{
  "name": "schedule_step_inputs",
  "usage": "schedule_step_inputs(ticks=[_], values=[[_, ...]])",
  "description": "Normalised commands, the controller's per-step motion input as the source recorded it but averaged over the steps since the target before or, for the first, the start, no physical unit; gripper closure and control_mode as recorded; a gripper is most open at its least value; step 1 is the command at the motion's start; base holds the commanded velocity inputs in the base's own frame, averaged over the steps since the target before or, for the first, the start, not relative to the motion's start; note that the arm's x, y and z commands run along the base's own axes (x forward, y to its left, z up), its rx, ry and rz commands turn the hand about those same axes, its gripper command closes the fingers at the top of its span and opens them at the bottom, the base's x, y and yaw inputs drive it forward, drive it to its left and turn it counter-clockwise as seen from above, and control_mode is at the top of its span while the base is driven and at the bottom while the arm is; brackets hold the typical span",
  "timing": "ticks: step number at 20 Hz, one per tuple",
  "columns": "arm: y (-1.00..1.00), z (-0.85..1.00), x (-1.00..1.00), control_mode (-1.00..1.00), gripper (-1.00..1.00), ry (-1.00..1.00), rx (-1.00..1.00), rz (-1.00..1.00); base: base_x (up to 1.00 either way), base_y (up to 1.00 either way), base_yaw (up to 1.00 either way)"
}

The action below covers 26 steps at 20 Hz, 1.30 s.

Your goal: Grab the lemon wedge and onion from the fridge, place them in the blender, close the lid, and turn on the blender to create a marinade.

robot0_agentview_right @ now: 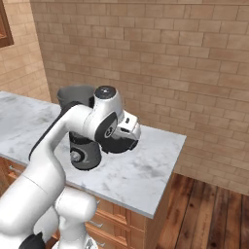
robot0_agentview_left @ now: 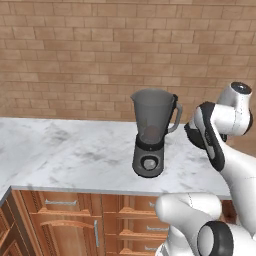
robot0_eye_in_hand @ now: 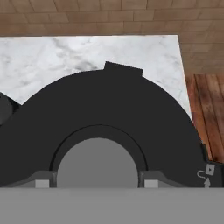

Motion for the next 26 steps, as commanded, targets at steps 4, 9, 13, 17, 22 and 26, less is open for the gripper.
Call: schedule_step_inputs(ticks=[4, 9, 13, 17, 22, 26], values=[[0.00, 1.00, 0.00, -1.00, 1.00, 0.00, 0.02, 0.00, 0.00, 0.00, 0.00], [0.01, 0.98, 0.00, -1.00, 1.00, -0.02, 0.00, 0.00, 0.00, 0.00, 0.00], [0.07, 0.92, 0.00, -1.00, 1.00, 0.00, 0.00, 0.00, 0.00, 0.00, 0.00], [0.16, 0.80, 0.00, -1.00, 1.00, 0.00, 0.00, 0.00, 0.00, 0.00, 0.00], [0.34, 0.56, 0.02, -1.00, 1.00, 0.00, 0.00, 0.00, 0.00, 0.00, 0.00], [0.51, 0.18, 0.15, -1.00, 1.00, 0.00, 0.00, 0.00, 0.00, 0.00, 0.00]])
